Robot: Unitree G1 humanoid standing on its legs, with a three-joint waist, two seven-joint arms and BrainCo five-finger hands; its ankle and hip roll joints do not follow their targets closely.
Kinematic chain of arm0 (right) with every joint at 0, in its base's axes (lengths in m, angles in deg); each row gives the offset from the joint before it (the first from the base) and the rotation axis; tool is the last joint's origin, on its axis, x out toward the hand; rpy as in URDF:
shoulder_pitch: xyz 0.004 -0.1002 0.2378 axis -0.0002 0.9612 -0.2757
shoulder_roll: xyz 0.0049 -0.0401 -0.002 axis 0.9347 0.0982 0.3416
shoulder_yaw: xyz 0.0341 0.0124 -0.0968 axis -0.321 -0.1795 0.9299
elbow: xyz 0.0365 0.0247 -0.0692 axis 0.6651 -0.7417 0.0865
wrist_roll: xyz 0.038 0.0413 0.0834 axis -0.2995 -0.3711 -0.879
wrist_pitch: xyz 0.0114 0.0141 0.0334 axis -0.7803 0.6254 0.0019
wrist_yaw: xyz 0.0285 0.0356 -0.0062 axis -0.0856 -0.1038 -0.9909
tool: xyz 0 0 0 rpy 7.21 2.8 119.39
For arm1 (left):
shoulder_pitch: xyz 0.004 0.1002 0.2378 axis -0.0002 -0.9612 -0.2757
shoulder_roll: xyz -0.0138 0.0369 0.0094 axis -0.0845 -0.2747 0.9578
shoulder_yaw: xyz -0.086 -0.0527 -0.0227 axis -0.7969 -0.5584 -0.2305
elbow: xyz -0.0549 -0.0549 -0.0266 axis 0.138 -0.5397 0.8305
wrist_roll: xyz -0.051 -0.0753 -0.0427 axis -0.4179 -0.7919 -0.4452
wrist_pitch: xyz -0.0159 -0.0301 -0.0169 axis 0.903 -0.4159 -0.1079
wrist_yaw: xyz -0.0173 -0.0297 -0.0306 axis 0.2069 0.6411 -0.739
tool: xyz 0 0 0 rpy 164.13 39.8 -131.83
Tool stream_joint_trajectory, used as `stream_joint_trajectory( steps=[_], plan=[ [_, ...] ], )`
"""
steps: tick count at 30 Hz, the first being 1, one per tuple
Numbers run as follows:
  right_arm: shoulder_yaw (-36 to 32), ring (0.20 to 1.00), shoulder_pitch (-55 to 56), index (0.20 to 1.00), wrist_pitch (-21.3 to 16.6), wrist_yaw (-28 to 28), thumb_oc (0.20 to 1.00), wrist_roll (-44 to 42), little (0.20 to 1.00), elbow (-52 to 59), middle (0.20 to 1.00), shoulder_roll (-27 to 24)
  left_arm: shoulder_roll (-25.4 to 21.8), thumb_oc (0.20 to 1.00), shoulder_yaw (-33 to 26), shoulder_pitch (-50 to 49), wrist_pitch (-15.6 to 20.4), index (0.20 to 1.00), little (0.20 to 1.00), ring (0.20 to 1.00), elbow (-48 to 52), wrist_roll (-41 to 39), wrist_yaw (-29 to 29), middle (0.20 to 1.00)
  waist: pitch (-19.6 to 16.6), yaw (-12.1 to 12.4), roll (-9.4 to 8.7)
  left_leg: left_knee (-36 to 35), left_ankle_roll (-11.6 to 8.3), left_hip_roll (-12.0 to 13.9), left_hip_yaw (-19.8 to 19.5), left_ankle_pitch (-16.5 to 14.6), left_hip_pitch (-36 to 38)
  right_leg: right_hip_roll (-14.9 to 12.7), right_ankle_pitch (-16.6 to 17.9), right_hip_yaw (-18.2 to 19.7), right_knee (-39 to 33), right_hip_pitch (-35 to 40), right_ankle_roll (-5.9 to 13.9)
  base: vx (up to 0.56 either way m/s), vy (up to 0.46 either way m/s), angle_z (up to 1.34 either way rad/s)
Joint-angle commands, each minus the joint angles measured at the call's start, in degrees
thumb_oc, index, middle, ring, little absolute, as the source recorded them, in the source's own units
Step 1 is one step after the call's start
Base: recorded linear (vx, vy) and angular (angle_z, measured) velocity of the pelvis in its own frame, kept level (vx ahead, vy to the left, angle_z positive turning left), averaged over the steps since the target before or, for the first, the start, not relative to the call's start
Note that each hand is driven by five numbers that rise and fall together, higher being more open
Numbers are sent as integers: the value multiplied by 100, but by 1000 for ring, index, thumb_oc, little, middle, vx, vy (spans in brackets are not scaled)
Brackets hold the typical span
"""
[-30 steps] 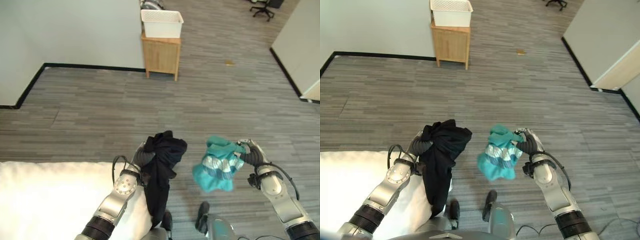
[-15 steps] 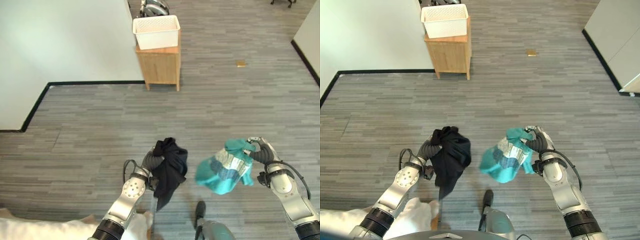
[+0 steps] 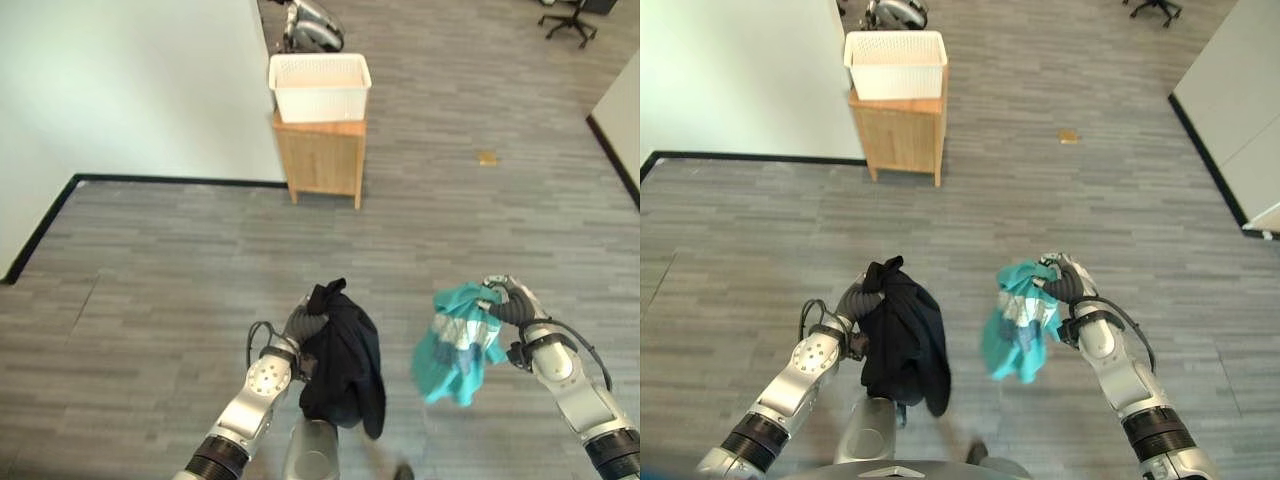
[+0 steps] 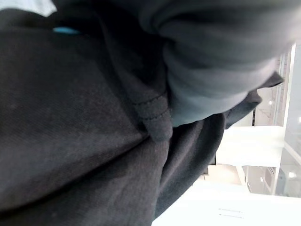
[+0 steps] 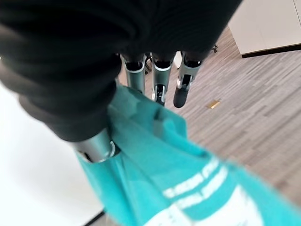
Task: Pick up bed clothes into laundry basket.
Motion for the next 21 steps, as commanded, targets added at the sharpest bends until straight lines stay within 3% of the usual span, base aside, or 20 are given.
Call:
stream_joint_trajectory(
  steps=[1, 2, 3, 5, 6, 7, 8, 9, 10, 11, 12, 13, 14, 16, 17, 18, 19, 20, 21],
  plan=[
    [-200, 200, -570, 200, -206, 45, 200, 324, 200, 373, 200, -67, -124, 200, -93, 290, 286, 200, 200, 200, 626, -155, 40, 200, -60, -96, -57, -35, -234, 15, -42, -269, 209, -634, 1116, -409, 1876, -457, 523, 349, 261, -59],
    [-169, 200, -586, 200, -190, 45, 200, 386, 200, 387, 200, -43, -138, 200, -93, 260, 297, 200, 200, 200, 659, -154, 61, 200, -38, -172, -6, -67, -168, 2, -19, -393, 409, -652, 1445, -362, 2353, -698, 569, 348, 285, -17],
    [-135, 200, -591, 200, -195, 57, 200, 405, 200, 413, 200, 13, -163, 200, -78, 269, 296, 200, 200, 200, 670, -154, 88, 200, 50, -321, 35, -87, -77, -40, -18, -555, 642, -494, 1517, -233, 2967, -1043, 551, 298, 293, 32],
    [-131, 200, -610, 200, -220, 78, 200, 402, 200, 507, 200, 69, -120, 200, -61, 306, 309, 200, 200, 200, 649, -184, 162, 200, 258, -610, 262, -141, 40, 1, -166, -768, 998, 191, 1153, -65, 3991, -2147, 448, 297, 261, 53],
    [-197, 200, -562, 200, -246, 83, 200, 384, 200, 587, 200, 53, -81, 200, -59, 310, 332, 200, 200, 200, 625, -191, 169, 200, 339, -787, 295, -154, 17, -27, -253, -842, 1087, 368, 1002, -168, 3871, -2529, 474, 310, 143, 36],
    [-231, 200, -527, 200, -255, 74, 200, 388, 200, 647, 200, 35, -71, 200, -52, 317, 331, 200, 200, 200, 615, -183, 146, 200, 366, -852, 281, -170, -20, -56, -235, -902, 1166, 357, 997, -301, 3476, -2697, 438, 389, 46, 67],
    [-250, 200, -497, 200, -271, 95, 200, 403, 200, 686, 200, 8, -48, 200, -44, 343, 328, 200, 200, 200, 578, -195, 137, 200, 388, -921, 220, -170, -78, -125, -239, -1045, 1274, 217, 870, -499, 2835, -2778, 269, 613, -113, 71],
    [-295, 200, -380, 200, -265, 85, 200, 433, 200, 698, 200, -6, 3, 200, -12, 369, 311, 200, 200, 200, 474, -114, 46, 200, 339, -1070, 32, -170, -184, -310, -342, -1347, 1547, 6, 823, -657, 1408, -2748, 27, 537, -129, 59],
    [-293, 200, -361, 200, -265, 83, 200, 436, 200, 705, 200, 1, 2, 200, -7, 357, 316, 200, 200, 200, 466, -109, 44, 200, 368, -1112, 70, -170, -195, -264, -391, -1381, 1609, 56, 855, -727, 1244, -2582, 28, 612, -175, 38],
    [-296, 200, -323, 200, -249, 63, 200, 455, 200, 653, 200, -39, 26, 200, -25, 374, 305, 200, 200, 200, 342, -74, 0, 200, 313, -1189, 0, -170, -261, -292, -421, -1633, 1861, -21, 1057, -838, 443, -2666, 71, 456, -112, 37],
    [-303, 200, -285, 200, -242, 34, 200, 487, 200, 633, 200, -75, 24, 200, -107, 364, 313, 200, 200, 200, 283, -23, -3, 200, 268, -1200, -50, -170, -338, -282, -368, -1809, 2051, -221, 1277, -1122, 72, -2795, 152, 614, -141, 60],
    [-310, 200, -187, 200, -215, -39, 200, 524, 200, 653, 200, -82, 30, 200, -118, 316, 327, 200, 200, 200, 262, 38, -69, 200, 230, -1228, -22, -170, -364, -236, -392, -1984, 2259, -234, 1429, -1277, -280, -2743, 186, 550, -134, 39],
    [-314, 200, 24, 200, -201, -112, 200, 654, 200, 688, 200, -122, 41, 200, -118, 246, 323, 200, 200, 200, 225, 158, -174, 200, 147, -1221, -68, -148, -362, -254, -457, -2200, 2526, -200, 1449, -1208, -538, -2645, 168, 589, -119, 23],
    [-331, 200, 193, 200, -224, -214, 200, 652, 200, 687, 200, -174, 150, 200, -72, 184, 348, 200, 200, 200, 175, 189, -214, 200, 67, -1193, -33, 1003, -497, -147, -500, -2090, 2456, -122, 1609, -1183, -647, -2285, -1, 419, -132, 8],
    [-314, 200, 187, 200, -252, -222, 200, 632, 200, 673, 200, -228, 194, 200, -71, 182, 339, 200, 200, 200, 162, 152, -210, 200, 97, -1160, -22, 2128, -595, -71, -594, -1783, 2119, -14, 1583, -1128, -689, -2008, -141, 237, -210, 24],
    [-310, 200, 192, 200, -274, -223, 200, 553, 200, 696, 200, -313, 212, 200, -83, 148, 343, 200, 200, 200, 200, 78, -169, 200, 256, -999, -44, 3480, -747, -75, -833, -1210, 1472, 22, 1505, -1051, -708, -1688, -332, 191, -274, 35],
    [-341, 200, 127, 200, -294, -176, 200, 461, 200, 740, 200, -384, 221, 200, -64, 171, 336, 200, 200, 200, 257, 29, -148, 200, 431, -884, -134, 4652, -742, -270, -1125, -1037, 679, -26, 1468, -1067, -737, -1515, -468, 154, -259, 31],
    [-340, 200, 69, 200, -289, -150, 200, 421, 200, 747, 200, -436, 224, 200, -53, 162, 339, 200, 200, 200, 307, 20, -127, 200, 563, -765, -184, 5211, -728, -298, -1164, -1116, 152, 5, 1335, -1009, -737, -1327, -512, 143, -194, 4],
    [-296, 200, -27, 200, -290, -135, 200, 379, 200, 722, 200, -466, 216, 200, -47, 204, 336, 200, 200, 200, 320, -46, -90, 200, 610, -703, -231, 5199, -669, -308, -1081, -1171, -231, -39, 1266, -1017, -737, -1241, -516, 296, -100, -39]
  ],
)
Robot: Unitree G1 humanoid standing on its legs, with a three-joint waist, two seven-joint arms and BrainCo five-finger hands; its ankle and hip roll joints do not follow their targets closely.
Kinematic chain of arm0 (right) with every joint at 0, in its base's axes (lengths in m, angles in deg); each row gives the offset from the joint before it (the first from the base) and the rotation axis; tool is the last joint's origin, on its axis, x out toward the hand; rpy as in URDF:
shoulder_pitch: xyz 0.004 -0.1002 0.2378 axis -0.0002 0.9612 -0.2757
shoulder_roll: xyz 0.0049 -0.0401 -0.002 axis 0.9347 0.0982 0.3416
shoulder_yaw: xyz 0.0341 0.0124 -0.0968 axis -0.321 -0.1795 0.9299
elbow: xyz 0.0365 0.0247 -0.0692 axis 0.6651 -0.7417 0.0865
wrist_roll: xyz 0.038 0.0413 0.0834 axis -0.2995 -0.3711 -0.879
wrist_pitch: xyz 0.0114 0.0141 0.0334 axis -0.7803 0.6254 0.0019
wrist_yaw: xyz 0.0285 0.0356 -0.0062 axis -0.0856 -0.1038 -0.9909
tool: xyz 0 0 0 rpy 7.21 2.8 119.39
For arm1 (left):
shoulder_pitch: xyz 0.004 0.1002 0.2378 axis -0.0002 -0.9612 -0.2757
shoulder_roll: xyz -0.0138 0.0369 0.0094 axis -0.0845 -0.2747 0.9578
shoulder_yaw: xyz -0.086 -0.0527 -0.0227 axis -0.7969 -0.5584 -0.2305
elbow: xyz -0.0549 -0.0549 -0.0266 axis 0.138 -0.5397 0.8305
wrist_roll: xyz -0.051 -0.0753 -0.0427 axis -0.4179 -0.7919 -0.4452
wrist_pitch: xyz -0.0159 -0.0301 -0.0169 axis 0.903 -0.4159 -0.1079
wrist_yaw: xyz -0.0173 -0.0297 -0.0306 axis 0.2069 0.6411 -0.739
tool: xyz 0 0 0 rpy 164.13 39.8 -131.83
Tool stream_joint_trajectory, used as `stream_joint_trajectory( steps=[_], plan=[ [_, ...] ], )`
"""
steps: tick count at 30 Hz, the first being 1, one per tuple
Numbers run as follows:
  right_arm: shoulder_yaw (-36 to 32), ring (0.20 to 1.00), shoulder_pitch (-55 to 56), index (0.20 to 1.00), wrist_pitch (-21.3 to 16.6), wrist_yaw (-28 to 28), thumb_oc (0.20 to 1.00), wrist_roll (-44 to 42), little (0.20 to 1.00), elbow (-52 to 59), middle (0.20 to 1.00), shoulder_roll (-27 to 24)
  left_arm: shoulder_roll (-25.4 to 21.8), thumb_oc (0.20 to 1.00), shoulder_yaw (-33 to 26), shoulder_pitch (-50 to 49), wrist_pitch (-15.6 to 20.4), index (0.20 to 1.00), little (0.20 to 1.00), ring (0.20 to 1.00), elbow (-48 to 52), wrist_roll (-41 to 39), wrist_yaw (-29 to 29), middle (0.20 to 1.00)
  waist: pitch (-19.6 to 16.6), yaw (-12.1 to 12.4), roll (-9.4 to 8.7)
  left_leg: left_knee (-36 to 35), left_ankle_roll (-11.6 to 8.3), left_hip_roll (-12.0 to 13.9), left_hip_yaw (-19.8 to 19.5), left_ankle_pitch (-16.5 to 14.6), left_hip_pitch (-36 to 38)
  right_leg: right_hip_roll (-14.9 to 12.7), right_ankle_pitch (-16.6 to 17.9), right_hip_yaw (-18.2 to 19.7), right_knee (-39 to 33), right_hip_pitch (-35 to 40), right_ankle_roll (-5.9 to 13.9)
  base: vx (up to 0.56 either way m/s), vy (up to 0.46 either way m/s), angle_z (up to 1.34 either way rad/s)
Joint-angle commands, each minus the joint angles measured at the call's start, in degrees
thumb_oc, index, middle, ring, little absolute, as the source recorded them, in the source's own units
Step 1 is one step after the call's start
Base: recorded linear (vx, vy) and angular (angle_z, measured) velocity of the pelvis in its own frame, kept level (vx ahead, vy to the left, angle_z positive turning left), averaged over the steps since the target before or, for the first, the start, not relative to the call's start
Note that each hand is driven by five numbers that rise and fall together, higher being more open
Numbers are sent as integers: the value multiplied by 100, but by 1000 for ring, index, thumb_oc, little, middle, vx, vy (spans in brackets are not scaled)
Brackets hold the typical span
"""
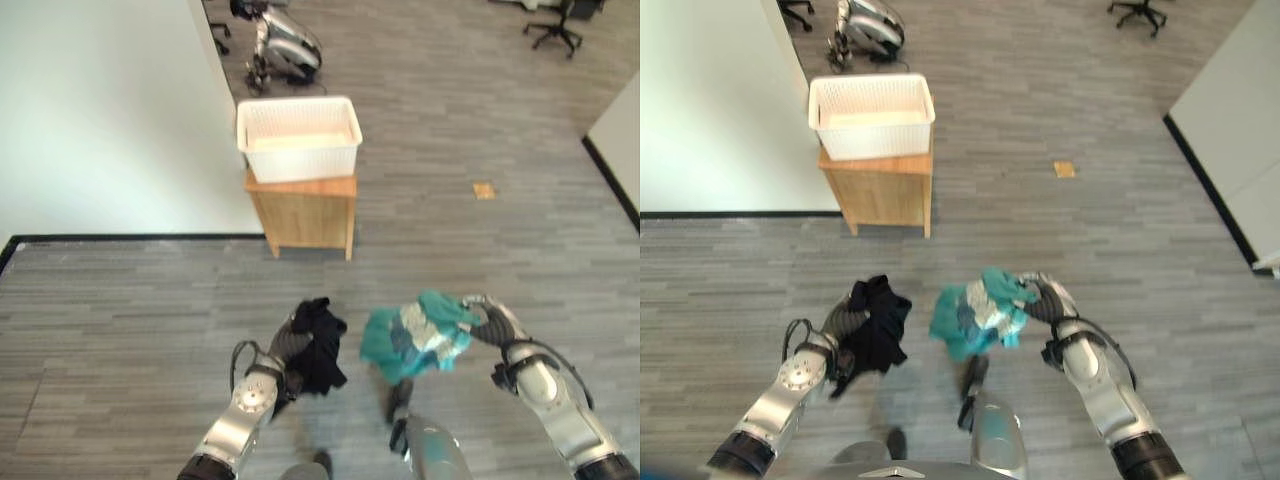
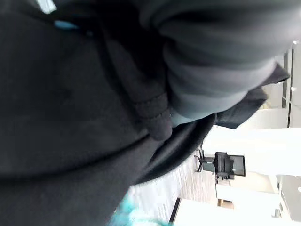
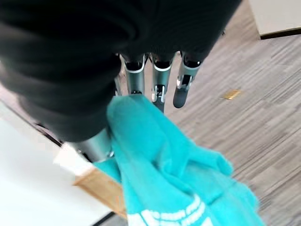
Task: Pick up bed clothes into laundry basket.
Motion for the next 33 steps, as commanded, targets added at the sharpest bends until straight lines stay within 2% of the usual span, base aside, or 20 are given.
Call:
stream_joint_trajectory(
  steps=[1, 2, 3, 4, 6, 8, 11, 12, 13, 14, 15, 16, 18, 20, 21, 22, 24, 26, 27, 33],
  plan=[
    [-110, 200, -746, 200, -290, 200, 200, -161, 200, 389, 200, -421, 141, 200, 56, 570, 425, 200, 200, 200, 599, -180, 73, 200, 411, 174, 82, -385, -150, 366, 142, -287, -423, -44, -532, 0, -928, 1250, 695, 666, 137, -62],
    [-28, 200, -927, 200, -370, 216, 200, -248, 200, 332, 200, -392, 116, 200, -56, 498, 473, 200, 200, 200, 655, -222, 71, 200, 259, 371, 282, -2448, 3, 448, 464, -144, -524, 88, -784, 95, -928, 1427, 844, 932, 286, -59],
    [-2, 200, -1042, 200, -423, 238, 200, -227, 200, 324, 200, -439, 110, 200, -101, 416, 479, 200, 200, 200, 685, -204, 42, 200, 95, 504, 446, -3917, -43, 659, 1022, 377, -385, 250, -1098, 92, -928, 1720, 927, 774, 279, -47],
    [8, 200, -1042, 200, -426, 241, 200, -226, 200, 318, 200, -447, 119, 200, -104, 404, 478, 200, 200, 200, 689, -201, 41, 200, 98, 526, 428, -4074, -48, 633, 1072, 455, -285, 226, -1101, 121, -928, 1729, 927, 490, 139, -47],
    [-50, 200, -1222, 200, -454, 388, 200, -193, 200, 379, 200, -487, 154, 200, -110, 468, 444, 200, 200, 200, 687, -174, 90, 200, 43, 582, 508, -4614, -47, 923, 2087, 719, -303, 304, -1376, -109, -928, 2037, 914, 330, 69, -29],
    [-138, 200, -1309, 200, -469, 469, 200, -209, 200, 578, 200, -468, 135, 200, -116, 467, 439, 200, 200, 200, 735, -220, 73, 200, -96, 556, 522, -4702, 100, 1089, 2691, 769, -151, 377, -1385, -338, -928, 2227, 946, 396, 71, -19],
    [-440, 200, -1257, 200, -577, 606, 200, -133, 200, 1092, 200, -452, 53, 200, -237, 242, 475, 200, 200, 200, 891, -395, 121, 200, -270, 662, 286, -4822, 314, 697, 2535, 738, 61, 196, -1335, -405, -336, 2455, 1129, 438, 110, 33],
    [-577, 200, -1355, 200, -626, 691, 200, -42, 200, 1299, 200, -559, 36, 200, -269, 174, 466, 200, 200, 200, 918, -429, 128, 200, -315, 634, 238, -4917, 409, 602, 2582, 629, 270, 55, -1159, -474, 171, 2338, 1320, 423, 238, 53],
    [-940, 200, -1461, 200, -654, 848, 200, 22, 200, 1778, 200, -709, -11, 200, -346, 111, 447, 200, 200, 200, 890, -423, 221, 200, -263, 383, 259, -5141, 542, 444, 2453, 464, 698, -461, -574, -372, 1460, 1690, 1623, 338, 205, 43],
    [-951, 200, -1453, 200, -644, 841, 200, 22, 200, 1800, 200, -712, -6, 200, -346, 119, 446, 200, 200, 200, 890, -421, 222, 200, -273, 397, 269, -5151, 554, 450, 2469, 491, 676, -462, -565, -357, 1494, 1639, 1620, 399, 231, 52],
    [-1353, 200, -1551, 200, -754, 976, 200, -21, 200, 2215, 200, -826, -90, 200, -470, 0, 483, 200, 200, 200, 909, -382, 295, 200, -263, 115, 376, -5277, 591, 444, 2190, 222, 1016, -626, -512, 5, 2337, 923, 1611, 166, 91, 65],
    [-1358, 200, -1547, 200, -748, 969, 200, -25, 200, 2230, 200, -828, -88, 200, -476, -1, 481, 200, 200, 200, 916, -382, 293, 200, -275, 119, 389, -5284, 591, 463, 2197, 250, 992, -609, -496, 4, 2344, 888, 1592, 275, 76, 82],
    [-1509, 200, -1668, 200, -798, 1051, 200, -105, 200, 2405, 200, -946, -124, 200, -521, -85, 518, 200, 200, 200, 956, -391, 285, 200, -274, 44, 394, -5307, 564, 425, 2063, 127, 1101, -678, -662, 104, 2255, 715, 1531, 183, -60, 140],
    [-1883, 200, -2261, 200, -854, 1438, 200, -328, 200, 2470, 200, -1644, -118, 200, -560, -299, 569, 200, 200, 200, 836, -433, 163, 200, -329, -181, 300, -5323, 365, 342, 1440, -35, 1203, -420, -873, 634, 443, 547, 1292, 449, -289, 149],
    [-1989, 200, -2258, 200, -808, 1514, 200, -339, 200, 2427, 200, -1757, -110, 200, -508, -309, 549, 200, 200, 200, 724, -414, 101, 200, -340, -250, 248, -5323, 333, 294, 1184, -153, 1279, -365, -824, 1092, 1, 451, 1319, 602, -462, 131],
    [-2037, 200, -2274, 200, -725, 1548, 200, -301, 200, 2343, 200, -1807, -155, 200, -568, -372, 549, 200, 200, 200, 549, -288, 43, 200, -412, -290, 199, -5323, 250, 391, 833, -335, 1484, -493, -320, 1400, -342, 179, 1513, 412, -318, 170],
    [-1909, 200, -2257, 200, -654, 1341, 200, -291, 200, 2403, 200, -1671, -118, 200, -592, -426, 528, 200, 200, 200, 417, -282, -91, 200, -480, -174, 69, -5314, 214, 334, 751, -327, 1496, -611, -304, 1114, -562, 431, 1458, 220, -141, 244],
    [-1896, 200, -2265, 200, -647, 1336, 200, -284, 200, 2405, 200, -1652, -127, 200, -604, -434, 537, 200, 200, 200, 408, -280, -96, 200, -471, -222, 52, -5314, 214, 322, 712, -321, 1505, -625, -288, 1067, -619, 493, 1461, 96, -61, 104],
    [-1734, 200, -2320, 200, -646, 1178, 200, -299, 200, 2359, 200, -1566, -69, 200, -725, -590, 561, 200, 200, 200, 398, -330, -151, 200, -579, -62, 22, -5315, 165, 348, 673, -302, 1524, -644, -239, 860, -804, 710, 1455, 162, -131, 77],
    [-509, 200, -2805, 200, -420, 775, 200, -178, 200, 1297, 200, -1390, 41, 200, -755, -902, 453, 200, 200, 200, 108, -421, -186, 200, -739, 204, 55, -5323, 19, 498, 504, -219, 1483, -564, -324, 421, -928, 1121, 1394, 117, -67, 38]
  ],
)
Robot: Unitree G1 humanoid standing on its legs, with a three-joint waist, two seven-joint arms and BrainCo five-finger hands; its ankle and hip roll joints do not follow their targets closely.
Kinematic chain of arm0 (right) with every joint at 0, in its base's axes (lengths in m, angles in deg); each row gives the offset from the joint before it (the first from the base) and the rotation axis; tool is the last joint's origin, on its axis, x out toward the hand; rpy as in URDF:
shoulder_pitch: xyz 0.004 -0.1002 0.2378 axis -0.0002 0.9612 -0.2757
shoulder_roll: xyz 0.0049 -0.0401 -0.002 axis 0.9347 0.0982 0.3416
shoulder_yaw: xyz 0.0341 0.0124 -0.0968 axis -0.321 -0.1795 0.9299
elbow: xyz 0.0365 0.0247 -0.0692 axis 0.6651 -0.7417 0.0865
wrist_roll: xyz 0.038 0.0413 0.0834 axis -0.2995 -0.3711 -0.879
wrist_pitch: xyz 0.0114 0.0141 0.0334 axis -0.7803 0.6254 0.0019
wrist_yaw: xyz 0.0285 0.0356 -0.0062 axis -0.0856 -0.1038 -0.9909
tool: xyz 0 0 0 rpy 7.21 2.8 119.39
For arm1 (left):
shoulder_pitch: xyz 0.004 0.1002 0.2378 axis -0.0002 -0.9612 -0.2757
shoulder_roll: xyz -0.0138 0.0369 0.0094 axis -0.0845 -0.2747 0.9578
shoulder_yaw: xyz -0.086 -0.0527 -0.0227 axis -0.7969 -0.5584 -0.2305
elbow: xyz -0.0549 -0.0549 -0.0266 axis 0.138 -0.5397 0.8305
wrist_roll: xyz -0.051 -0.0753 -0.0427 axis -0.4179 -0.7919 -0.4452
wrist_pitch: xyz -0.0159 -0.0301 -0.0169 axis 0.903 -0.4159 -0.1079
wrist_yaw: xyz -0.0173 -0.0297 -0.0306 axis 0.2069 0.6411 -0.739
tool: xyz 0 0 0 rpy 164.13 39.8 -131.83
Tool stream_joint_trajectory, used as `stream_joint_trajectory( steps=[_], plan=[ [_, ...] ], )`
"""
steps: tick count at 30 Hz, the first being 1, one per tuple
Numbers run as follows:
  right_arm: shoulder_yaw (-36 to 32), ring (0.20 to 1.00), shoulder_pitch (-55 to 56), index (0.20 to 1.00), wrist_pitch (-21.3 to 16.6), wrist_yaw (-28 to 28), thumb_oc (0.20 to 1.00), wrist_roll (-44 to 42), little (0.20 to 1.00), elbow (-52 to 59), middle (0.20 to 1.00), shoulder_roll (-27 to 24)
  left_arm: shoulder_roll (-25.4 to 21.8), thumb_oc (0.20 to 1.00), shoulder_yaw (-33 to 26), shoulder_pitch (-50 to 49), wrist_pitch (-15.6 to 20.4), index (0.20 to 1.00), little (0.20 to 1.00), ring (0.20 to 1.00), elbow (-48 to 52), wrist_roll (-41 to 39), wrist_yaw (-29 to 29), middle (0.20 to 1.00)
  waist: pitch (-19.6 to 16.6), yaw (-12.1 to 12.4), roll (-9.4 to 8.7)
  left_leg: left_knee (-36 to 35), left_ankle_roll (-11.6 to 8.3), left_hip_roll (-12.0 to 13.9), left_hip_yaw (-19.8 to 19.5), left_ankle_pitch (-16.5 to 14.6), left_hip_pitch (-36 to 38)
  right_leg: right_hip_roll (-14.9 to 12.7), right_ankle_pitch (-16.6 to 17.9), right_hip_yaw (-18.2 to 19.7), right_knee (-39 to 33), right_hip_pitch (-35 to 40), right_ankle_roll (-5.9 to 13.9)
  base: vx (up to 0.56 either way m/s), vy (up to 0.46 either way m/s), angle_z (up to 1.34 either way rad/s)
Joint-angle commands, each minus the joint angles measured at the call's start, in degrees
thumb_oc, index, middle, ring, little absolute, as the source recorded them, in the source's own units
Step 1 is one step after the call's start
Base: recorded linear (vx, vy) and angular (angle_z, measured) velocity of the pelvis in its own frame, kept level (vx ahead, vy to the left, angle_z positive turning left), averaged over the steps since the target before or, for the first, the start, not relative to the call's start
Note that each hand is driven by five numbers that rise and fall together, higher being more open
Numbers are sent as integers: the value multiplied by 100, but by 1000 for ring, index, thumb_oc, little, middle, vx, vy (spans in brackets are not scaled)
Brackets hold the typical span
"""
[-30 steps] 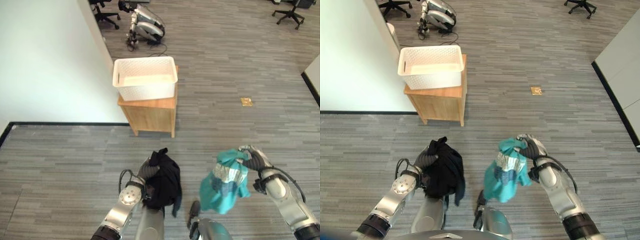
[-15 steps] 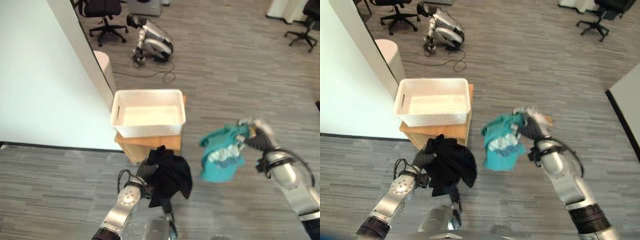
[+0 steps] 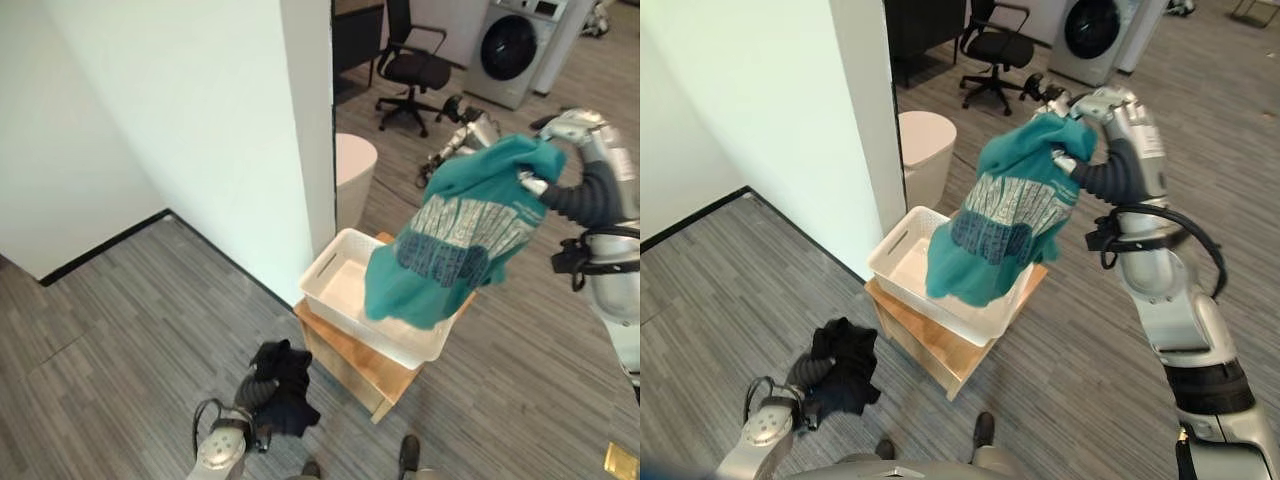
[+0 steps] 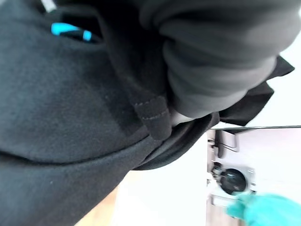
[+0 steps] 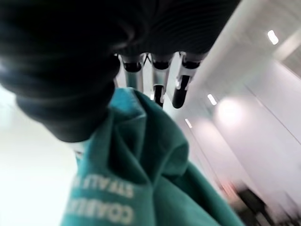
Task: Pick up bed clothes into laundry basket.
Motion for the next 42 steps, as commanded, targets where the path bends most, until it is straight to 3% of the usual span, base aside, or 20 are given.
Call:
stream_joint_trajectory(
  steps=[1, 8, 10, 11, 12, 14, 19, 23, 24, 25, 26, 32, 33, 34, 35, 37, 38, 42],
  plan=[
    [109, 200, -536, 200, -42, -37, 200, -7, 200, -10, 200, -8, -89, 200, 20, 578, 300, 200, 200, 200, 193, -170, -56, 200, -47, 96, -141, -6, -268, 260, 145, 194, -218, -460, -669, -309, 75, 565, 497, 89, -30, 12],
    [885, 200, -689, 200, 109, -202, 200, 354, 200, -910, 200, 244, -40, 200, 64, 545, 260, 200, 200, 200, -151, -210, -66, 200, -11, 295, -135, -6, -358, 300, -35, 254, -308, -422, -792, -558, 75, 705, 427, 43, -9, 18],
    [1536, 200, -573, 200, 322, -293, 200, 476, 200, -2392, 200, 811, -107, 200, 120, 556, 242, 200, 200, 200, -534, -141, -120, 200, 92, 436, -108, -6, -370, 290, -130, 297, -402, -407, -811, -663, 75, 686, 402, 14, -15, 22],
    [1804, 278, -682, 278, 515, -270, 278, 596, 278, -3263, 278, 1143, -153, 200, 143, 617, 220, 200, 200, 200, -706, -125, -118, 200, 137, 532, -66, -6, -389, 291, -169, 326, -481, -412, -829, -714, 75, 658, 398, -24, -11, 15],
    [1830, 1000, -725, 1000, 497, -245, 1000, 596, 1000, -3324, 1000, 1172, -159, 200, 132, 623, 225, 200, 200, 200, -714, -125, -116, 200, 137, 521, -76, -6, -391, 293, -170, 325, -485, -410, -830, -715, 75, 654, 396, -21, -6, 13],
    [1877, 1000, -869, 1000, 743, -104, 1000, 338, 1000, -4543, 1000, 1753, -223, 200, 100, 811, 191, 200, 200, 200, -1010, -68, 17, 200, 144, 608, -6, -6, -432, 312, -245, 361, -572, -411, -869, -780, 75, 635, 380, 8, 1, 22],
    [1572, 1000, -1171, 1000, 856, 135, 1000, -94, 1000, -4993, 1000, 1836, -372, 200, -118, 1012, 245, 200, 200, 200, -854, -48, 283, 200, 105, 652, 26, -6, -476, 306, -304, 373, -589, -421, -913, -839, 75, 728, 370, 19, 13, 16],
    [1025, 1000, -1096, 1000, 697, 235, 1000, -553, 1000, -3786, 1000, 1261, -510, 200, -708, 1250, 430, 200, 200, 200, -189, -151, 668, 200, 37, 527, 23, -6, -496, 297, -283, 346, -513, -434, -924, -827, 75, 813, 372, 24, 20, 6],
    [514, 1000, -831, 1000, 496, 317, 1000, -728, 1000, -2834, 1000, 851, -520, 200, -961, 1394, 544, 200, 200, 200, 207, -148, 820, 200, -3, 396, 27, -6, -515, 308, -242, 278, -429, -431, -969, -794, 75, 881, 377, 23, 14, -4],
    [485, 1000, -801, 1000, 510, 306, 1000, -726, 1000, -2799, 1000, 842, -520, 200, -950, 1398, 537, 200, 200, 200, 217, -146, 820, 200, -4, 407, 24, -6, -506, 297, -247, 316, -453, -440, -936, -796, 75, 859, 377, 60, 15, 2],
    [-97, 1000, -514, 1000, 310, 384, 1000, -882, 1000, -2165, 1000, 439, -573, 200, -1022, 1589, 608, 200, 200, 200, 613, -12, 851, 200, -73, 255, 26, -6, -524, 305, -208, 258, -397, -439, -977, -762, 75, 890, 393, 0, 0, 0],
    [-822, 1000, -50, 1000, 226, 381, 1000, -1000, 1000, -1814, 1000, -189, -715, 200, -833, 2111, 623, 200, 200, 200, 1079, 392, 844, 200, -188, -15, 30, -6, -508, 311, -68, 251, -335, -472, -915, -636, 75, 848, 435, 12, 9, -12],
    [-1132, 1000, 248, 1000, 216, 474, 1000, -1002, 1000, -1855, 1000, -322, -690, 200, -657, 2349, 618, 200, 200, 200, 1170, 482, 842, 200, -226, -169, 54, -6, -492, 317, 23, 219, -282, -476, -900, -562, 75, 830, 451, 33, 6, -41],
    [-1302, 1000, 591, 1000, 245, 504, 1000, -966, 1000, -1980, 1000, -248, -614, 200, -364, 2676, 563, 200, 200, 200, 1151, 531, 764, 200, -242, -375, 106, -6, -465, 315, 122, 184, -228, -477, -886, -465, 75, 791, 470, 34, 5, -29],
    [-1335, 1000, 624, 1000, 242, 503, 1000, -963, 1000, -1970, 1000, -248, -611, 200, -335, 2703, 570, 200, 200, 200, 1126, 532, 766, 200, -241, -348, 106, -6, -464, 316, 128, 179, -224, -476, -888, -460, 75, 792, 472, 46, 6, -28],
    [-1299, 1000, 1101, 1000, 336, 373, 1000, -784, 1000, -2181, 1000, 8, -574, 200, 95, 3140, 477, 200, 200, 200, 1028, 643, 562, 200, -228, -628, 191, -6, -423, 320, 292, 128, -162, -500, -833, -305, 75, 711, 510, 29, 9, -34],
    [-1315, 1000, 1117, 1000, 334, 373, 1000, -775, 1000, -2177, 1000, 16, -571, 200, 114, 3161, 484, 200, 200, 200, 1003, 647, 563, 200, -229, -608, 187, -6, -421, 320, 301, 122, -157, -500, -833, -296, 75, 709, 513, 16, 9, -34],
    [-701, 1000, 1709, 1000, 543, 268, 1000, 24, 1000, -3533, 1000, 379, -585, 200, 645, 4211, 313, 200, 200, 200, 445, 1524, 673, 200, -165, -958, 295, -6, -384, 316, 556, 80, -121, -526, -737, -57, 75, 522, 570, 11, 15, -38]
  ],
)
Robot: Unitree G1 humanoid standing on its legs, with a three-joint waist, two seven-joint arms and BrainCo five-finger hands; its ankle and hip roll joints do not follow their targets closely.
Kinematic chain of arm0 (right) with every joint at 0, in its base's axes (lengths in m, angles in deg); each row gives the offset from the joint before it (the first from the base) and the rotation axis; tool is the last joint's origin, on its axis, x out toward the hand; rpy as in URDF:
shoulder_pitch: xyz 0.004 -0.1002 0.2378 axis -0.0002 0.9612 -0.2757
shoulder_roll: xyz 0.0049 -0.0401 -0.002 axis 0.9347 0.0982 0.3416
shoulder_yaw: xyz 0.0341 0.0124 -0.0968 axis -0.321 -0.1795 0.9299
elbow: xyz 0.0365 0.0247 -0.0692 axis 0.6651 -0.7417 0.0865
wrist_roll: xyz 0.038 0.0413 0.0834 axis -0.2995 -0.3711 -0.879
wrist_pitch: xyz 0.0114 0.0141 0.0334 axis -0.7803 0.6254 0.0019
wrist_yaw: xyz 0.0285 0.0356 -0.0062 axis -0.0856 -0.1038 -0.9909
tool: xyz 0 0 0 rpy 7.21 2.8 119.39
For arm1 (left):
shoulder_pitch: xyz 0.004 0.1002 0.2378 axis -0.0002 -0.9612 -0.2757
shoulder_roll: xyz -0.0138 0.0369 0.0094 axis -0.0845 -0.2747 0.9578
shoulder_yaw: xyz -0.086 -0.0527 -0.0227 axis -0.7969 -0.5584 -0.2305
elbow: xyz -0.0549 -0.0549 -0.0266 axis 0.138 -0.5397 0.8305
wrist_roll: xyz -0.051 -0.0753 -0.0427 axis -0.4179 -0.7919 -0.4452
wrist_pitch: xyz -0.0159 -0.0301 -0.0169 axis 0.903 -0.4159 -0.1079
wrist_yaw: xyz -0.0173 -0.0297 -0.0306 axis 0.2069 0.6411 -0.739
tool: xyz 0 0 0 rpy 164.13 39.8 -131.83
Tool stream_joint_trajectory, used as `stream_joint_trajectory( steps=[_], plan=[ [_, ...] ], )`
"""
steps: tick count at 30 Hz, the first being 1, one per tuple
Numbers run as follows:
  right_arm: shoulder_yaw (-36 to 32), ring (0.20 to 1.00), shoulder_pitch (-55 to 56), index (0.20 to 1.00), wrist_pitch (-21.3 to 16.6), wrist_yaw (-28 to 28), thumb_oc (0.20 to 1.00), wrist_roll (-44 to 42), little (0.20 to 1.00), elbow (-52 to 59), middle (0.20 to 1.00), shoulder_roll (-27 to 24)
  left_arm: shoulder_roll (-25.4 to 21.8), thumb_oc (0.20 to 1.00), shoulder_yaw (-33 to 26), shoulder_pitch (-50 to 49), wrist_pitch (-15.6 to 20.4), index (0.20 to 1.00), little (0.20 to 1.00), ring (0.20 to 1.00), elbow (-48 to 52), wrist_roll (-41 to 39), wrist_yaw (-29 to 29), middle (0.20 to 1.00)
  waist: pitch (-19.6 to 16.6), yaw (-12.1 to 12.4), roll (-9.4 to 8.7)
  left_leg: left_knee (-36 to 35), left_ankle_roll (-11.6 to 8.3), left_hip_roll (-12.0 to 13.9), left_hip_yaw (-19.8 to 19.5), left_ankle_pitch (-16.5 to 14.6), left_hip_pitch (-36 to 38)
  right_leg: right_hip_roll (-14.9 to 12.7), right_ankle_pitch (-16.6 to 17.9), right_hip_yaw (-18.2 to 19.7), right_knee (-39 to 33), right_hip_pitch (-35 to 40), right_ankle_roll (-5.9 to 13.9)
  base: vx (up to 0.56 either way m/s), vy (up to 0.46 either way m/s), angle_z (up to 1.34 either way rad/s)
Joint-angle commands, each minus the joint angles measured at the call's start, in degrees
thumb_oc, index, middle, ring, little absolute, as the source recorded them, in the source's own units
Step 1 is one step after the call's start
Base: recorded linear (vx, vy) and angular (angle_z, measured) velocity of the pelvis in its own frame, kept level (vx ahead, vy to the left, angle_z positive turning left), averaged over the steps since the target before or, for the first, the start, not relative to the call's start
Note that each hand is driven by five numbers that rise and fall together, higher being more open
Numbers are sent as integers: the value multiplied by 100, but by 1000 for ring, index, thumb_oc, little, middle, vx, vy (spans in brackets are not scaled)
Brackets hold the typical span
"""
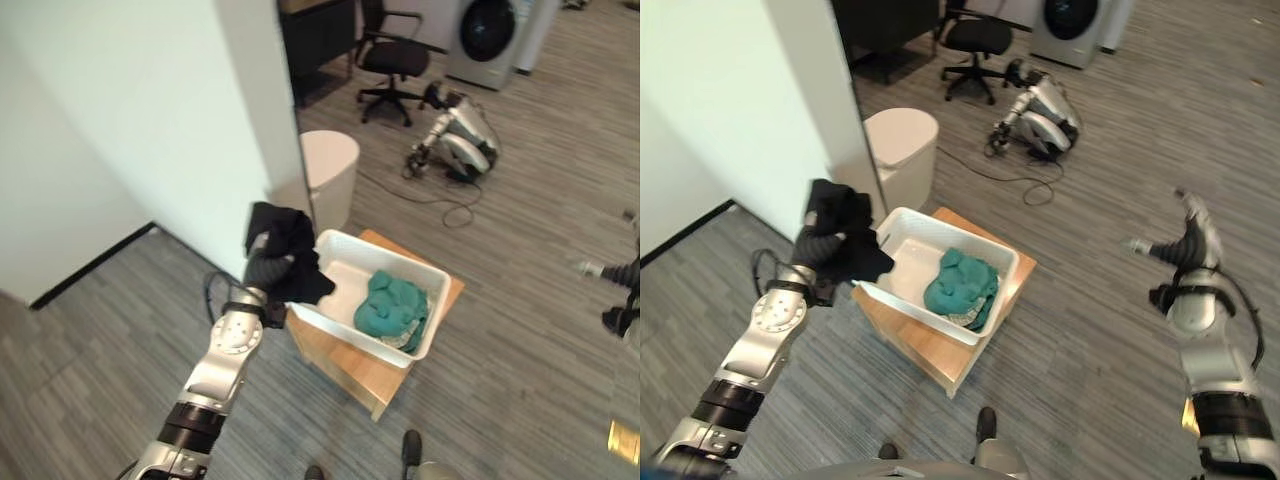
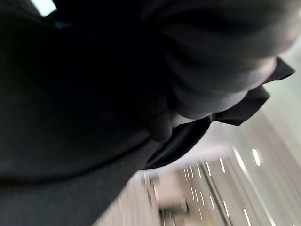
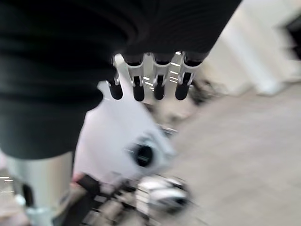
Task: Pick up bed clothes into laundry basket.
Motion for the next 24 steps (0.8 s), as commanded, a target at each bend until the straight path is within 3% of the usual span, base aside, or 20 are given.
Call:
stream_joint_trajectory(
  steps=[1, 3, 4, 6, 8, 9, 10, 13, 20, 24],
  plan=[
    [655, 1000, 98, 1000, 59, 21, 1000, 858, 1000, -1245, 1000, -52, -71, 200, 246, 1284, 156, 200, 200, 200, -654, 978, 236, 200, -151, -198, -58, 30, -214, 247, 157, 59, -346, -596, -669, -150, 84, 398, 654, -12, 2, -33],
    [999, 1000, 169, 1000, 164, 18, 1000, 843, 1000, -2307, 1000, 213, 59, 200, 548, 1771, 40, 200, 200, 200, -1233, 1267, 444, 200, -101, -328, -18, 30, -218, 242, 211, 91, -409, -602, -626, -96, 84, 294, 665, -29, 1, -22],
    [1288, 1000, 199, 1000, 189, 18, 1000, 720, 1000, -3390, 1000, 465, 170, 200, 882, 2263, -48, 200, 200, 200, -2018, 1534, 657, 200, -27, -444, 19, 30, -228, 245, 260, 118, -503, -592, -585, -31, 84, 154, 682, -64, 2, -33],
    [1539, 1000, 321, 1000, 221, -38, 1000, 669, 1000, -4228, 1000, 684, 242, 200, 1170, 2713, -160, 200, 200, 200, -2910, 1860, 842, 200, 41, -568, 60, 30, -246, 254, 330, 142, -590, -586, -551, 36, 84, 8, 693, -69, 10, -22],
    [1647, 1000, 389, 1000, 150, 11, 1000, 548, 1000, -4668, 1000, 796, 211, 200, 1520, 3163, -258, 200, 200, 200, -3915, 2273, 1068, 200, 168, -687, 85, 30, -266, 254, 376, 184, -707, -570, -491, 120, 84, -186, 702, -74, 18, -27],
    [1645, 1000, 386, 1000, 147, 13, 1000, 548, 1000, -4673, 1000, 799, 215, 200, 1525, 3172, -251, 200, 200, 200, -3926, 2272, 1072, 200, 167, -682, 84, 30, -266, 254, 378, 185, -710, -570, -490, 123, 84, -192, 702, -255, 15, -48],
    [1780, 1000, 497, 1000, 33, 71, 1000, 258, 1000, -5007, 1000, 880, 11, 200, 1816, 3877, -441, 200, 200, 200, -5269, 2622, 1322, 200, 518, -857, 93, 30, -297, 262, 382, 344, -1074, -533, -348, 209, 84, -621, 702, -211, 5, -45],
    [1806, 1000, 731, 1000, -101, 91, 1000, 104, 1000, -5217, 1000, 1130, -227, 200, 2000, 4168, -607, 200, 200, 200, -6183, 3114, 1422, 200, 672, -953, 108, 30, -339, 319, 417, 449, -1381, -505, -303, 201, 84, -938, 723, -150, -5, -27],
    [1832, 1000, 640, 1000, -330, 98, 1000, -479, 1000, -5272, 1000, 1355, -659, 200, 1696, 4244, -802, 200, 200, 200, -6929, 3262, 1721, 200, 857, -942, 33, 30, -398, 426, 580, 551, -1680, -492, -251, 237, 84, -1294, 733, -71, -21, -11],
    [1846, 1000, 556, 1000, -462, 25, 1000, -726, 1000, -5104, 1000, 1320, -1385, 200, 1640, 4416, -799, 200, 200, 200, -7089, 3176, 1701, 200, 897, -921, 35, 30, -426, 448, 614, 561, -1681, -512, -233, 222, 84, -1322, 732, -15, -9, -6]
  ],
)
